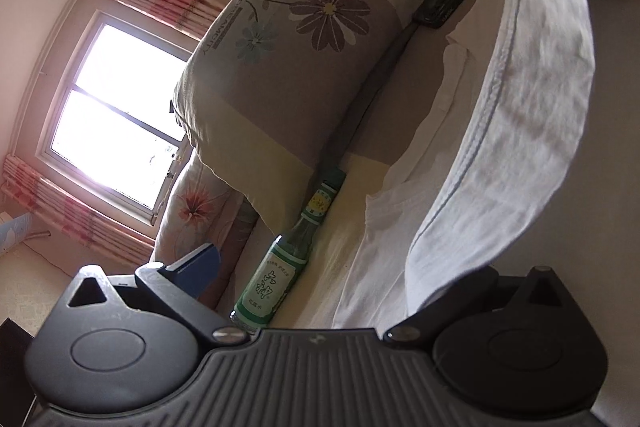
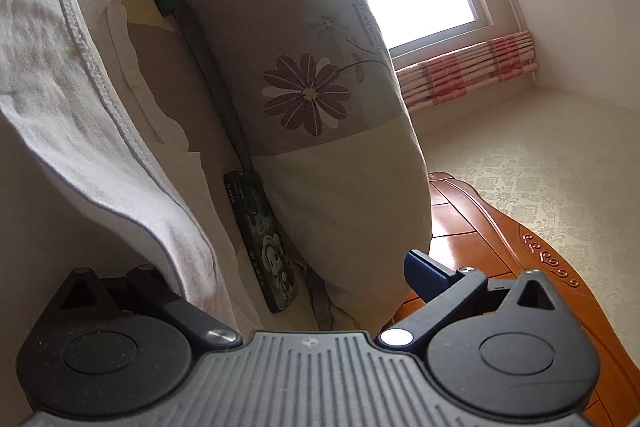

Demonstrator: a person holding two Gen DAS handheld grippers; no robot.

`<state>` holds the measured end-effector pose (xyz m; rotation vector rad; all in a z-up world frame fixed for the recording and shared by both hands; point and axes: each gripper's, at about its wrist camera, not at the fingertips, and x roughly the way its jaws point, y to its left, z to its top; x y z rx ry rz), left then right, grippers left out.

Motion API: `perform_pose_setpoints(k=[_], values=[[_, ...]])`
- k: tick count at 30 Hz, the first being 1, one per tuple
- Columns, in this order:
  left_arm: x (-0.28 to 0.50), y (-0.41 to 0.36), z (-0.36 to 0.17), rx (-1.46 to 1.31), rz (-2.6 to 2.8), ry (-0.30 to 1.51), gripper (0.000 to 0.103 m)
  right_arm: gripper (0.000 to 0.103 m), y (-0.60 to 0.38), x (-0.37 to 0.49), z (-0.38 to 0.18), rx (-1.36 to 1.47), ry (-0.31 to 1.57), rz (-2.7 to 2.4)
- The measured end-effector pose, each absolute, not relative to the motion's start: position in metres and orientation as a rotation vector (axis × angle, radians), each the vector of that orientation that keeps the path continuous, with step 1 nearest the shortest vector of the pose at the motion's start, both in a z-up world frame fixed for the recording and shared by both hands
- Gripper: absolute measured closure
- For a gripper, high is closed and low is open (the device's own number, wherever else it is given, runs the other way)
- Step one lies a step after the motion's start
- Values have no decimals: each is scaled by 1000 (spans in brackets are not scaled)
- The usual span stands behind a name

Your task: Fold clothes

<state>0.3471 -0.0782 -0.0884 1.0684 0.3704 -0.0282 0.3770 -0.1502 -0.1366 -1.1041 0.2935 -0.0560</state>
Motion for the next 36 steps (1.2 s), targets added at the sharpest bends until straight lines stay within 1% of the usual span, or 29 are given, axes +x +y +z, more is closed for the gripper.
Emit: perform_pose_setpoints(k=[4, 7, 10, 13, 15, 21, 28, 32, 36], values=[[356, -72, -93, 1040, -40, 409, 0, 0, -160, 387, -133, -996, 377, -4], [363, -68, -96, 1019, -49, 439, 0, 0, -173, 374, -127, -912, 430, 40], [350, -62, -87, 995, -97, 457, 0, 0, -185, 355, -124, -855, 490, 134], [344, -53, -75, 938, -138, 481, 0, 0, -192, 354, -118, -845, 511, 155], [355, -51, -70, 902, -145, 502, 0, 0, -196, 354, -114, -840, 522, 165], [392, -44, -57, 797, -159, 564, 0, 0, -205, 401, -93, -739, 534, 153], [454, 9, -44, 440, -241, 696, 0, 0, -224, 465, -79, -541, 618, 167], [467, 36, -28, 269, -219, 686, 0, 0, -233, 470, -68, -457, 606, 165], [449, 51, -11, 205, -253, 641, 0, 0, -245, 448, -60, -349, 604, 227]])
